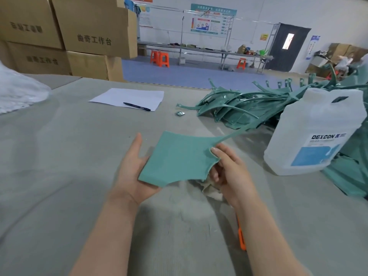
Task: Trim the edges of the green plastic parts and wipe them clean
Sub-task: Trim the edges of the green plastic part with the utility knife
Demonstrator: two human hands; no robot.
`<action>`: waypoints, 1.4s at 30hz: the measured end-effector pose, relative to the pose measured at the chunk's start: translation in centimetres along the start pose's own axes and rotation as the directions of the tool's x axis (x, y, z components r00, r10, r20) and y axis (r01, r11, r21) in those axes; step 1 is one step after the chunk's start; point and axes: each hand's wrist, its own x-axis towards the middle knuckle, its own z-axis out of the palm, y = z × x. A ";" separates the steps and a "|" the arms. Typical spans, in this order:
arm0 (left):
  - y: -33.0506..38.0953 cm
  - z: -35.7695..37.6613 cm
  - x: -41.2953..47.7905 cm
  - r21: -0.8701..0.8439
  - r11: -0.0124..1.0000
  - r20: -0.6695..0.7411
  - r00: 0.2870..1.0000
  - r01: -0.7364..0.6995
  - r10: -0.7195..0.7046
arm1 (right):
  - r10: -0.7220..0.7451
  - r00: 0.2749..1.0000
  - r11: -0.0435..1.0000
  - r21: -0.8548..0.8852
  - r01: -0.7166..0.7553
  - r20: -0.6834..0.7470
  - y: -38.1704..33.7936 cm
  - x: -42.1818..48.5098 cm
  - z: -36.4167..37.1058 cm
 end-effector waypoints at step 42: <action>-3.4 2.0 1.6 0.096 0.989 -0.198 0.971 -0.116 0.133 | -0.157 0.952 0.364 -0.911 -0.193 -0.264 -2.5 -0.8 -5.4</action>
